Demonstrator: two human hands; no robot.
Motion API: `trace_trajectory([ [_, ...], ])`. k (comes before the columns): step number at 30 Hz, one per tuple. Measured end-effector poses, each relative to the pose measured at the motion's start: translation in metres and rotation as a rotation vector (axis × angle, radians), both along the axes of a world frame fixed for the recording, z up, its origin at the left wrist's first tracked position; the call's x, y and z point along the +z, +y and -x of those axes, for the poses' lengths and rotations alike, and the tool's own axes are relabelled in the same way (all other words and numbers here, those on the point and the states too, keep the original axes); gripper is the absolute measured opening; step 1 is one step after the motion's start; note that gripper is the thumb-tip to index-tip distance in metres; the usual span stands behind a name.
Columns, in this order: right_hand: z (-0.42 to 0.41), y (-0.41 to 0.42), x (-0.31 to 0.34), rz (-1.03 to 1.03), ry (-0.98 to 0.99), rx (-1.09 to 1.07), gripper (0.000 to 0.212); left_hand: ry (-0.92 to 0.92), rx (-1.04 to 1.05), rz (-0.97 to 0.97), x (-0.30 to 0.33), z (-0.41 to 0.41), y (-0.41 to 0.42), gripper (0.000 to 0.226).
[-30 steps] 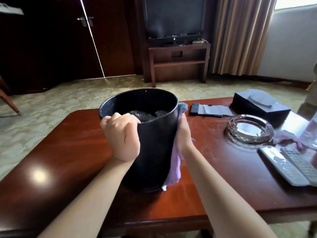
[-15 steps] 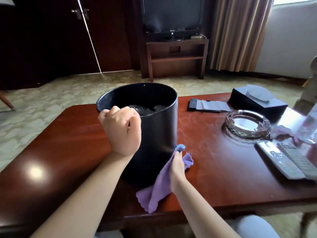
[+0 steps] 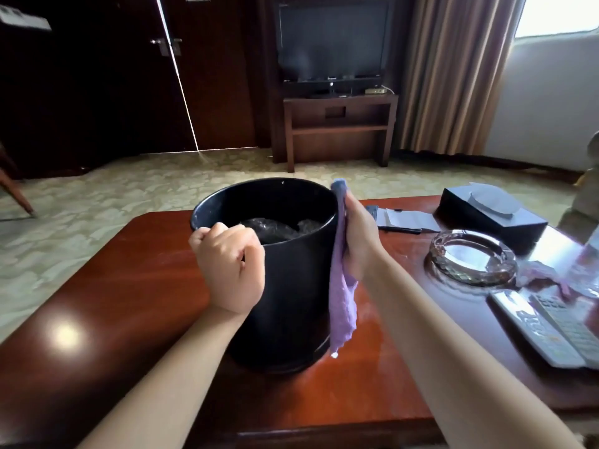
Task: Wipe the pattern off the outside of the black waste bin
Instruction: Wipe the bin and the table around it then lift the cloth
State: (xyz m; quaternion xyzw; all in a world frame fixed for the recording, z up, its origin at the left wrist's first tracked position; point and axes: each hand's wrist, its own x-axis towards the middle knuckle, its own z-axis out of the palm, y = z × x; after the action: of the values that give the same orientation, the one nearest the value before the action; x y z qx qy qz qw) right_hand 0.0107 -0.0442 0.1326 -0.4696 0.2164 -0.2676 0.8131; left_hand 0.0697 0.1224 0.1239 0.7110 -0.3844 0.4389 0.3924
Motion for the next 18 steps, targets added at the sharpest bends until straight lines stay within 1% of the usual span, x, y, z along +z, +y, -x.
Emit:
trace_trajectory([
  [2,-0.008,0.002,0.010,0.107,-0.013,0.003,0.037,-0.013,-0.034,0.003,0.001,-0.006,0.005,0.029],
  [4,-0.010,0.001,0.005,0.128,0.049,-0.034,0.041,-0.023,-0.054,0.001,0.001,-0.008,0.008,0.028],
  [6,-0.006,0.002,-0.010,0.043,0.200,-0.033,0.044,-0.039,-0.038,0.007,-0.001,-0.010,0.008,0.029],
  [8,-0.009,0.012,-0.041,-0.006,0.351,-0.045,0.037,-0.041,-0.014,0.025,-0.002,-0.016,0.009,0.033],
  [10,-0.006,0.034,-0.072,-0.101,0.467,-0.196,0.031,-0.037,-0.003,0.037,-0.002,-0.028,0.012,0.038],
  [11,-0.005,0.045,-0.087,-0.128,0.473,-0.265,0.029,-0.039,-0.006,0.034,-0.001,-0.034,0.015,0.040],
  [13,-0.001,0.065,-0.109,-0.143,0.351,-0.221,0.024,-0.046,0.010,0.020,-0.001,-0.044,0.023,0.042],
  [14,0.001,0.075,-0.116,-0.174,0.320,-0.239,0.025,-0.042,0.051,0.018,-0.002,-0.048,0.027,0.042],
  [15,0.000,0.079,-0.123,-0.204,0.341,-0.301,0.029,-0.026,0.108,0.022,-0.003,-0.049,0.030,0.043],
  [16,0.002,0.081,-0.127,-0.193,0.383,-0.373,0.031,-0.001,0.169,0.030,-0.005,-0.049,0.033,0.044],
  [17,-0.001,0.087,-0.124,-0.209,0.390,-0.404,0.031,0.027,0.225,0.040,-0.008,-0.048,0.035,0.042],
  [18,0.000,0.087,-0.124,-0.181,0.429,-0.433,0.030,0.056,0.271,0.044,-0.009,-0.045,0.038,0.039],
])
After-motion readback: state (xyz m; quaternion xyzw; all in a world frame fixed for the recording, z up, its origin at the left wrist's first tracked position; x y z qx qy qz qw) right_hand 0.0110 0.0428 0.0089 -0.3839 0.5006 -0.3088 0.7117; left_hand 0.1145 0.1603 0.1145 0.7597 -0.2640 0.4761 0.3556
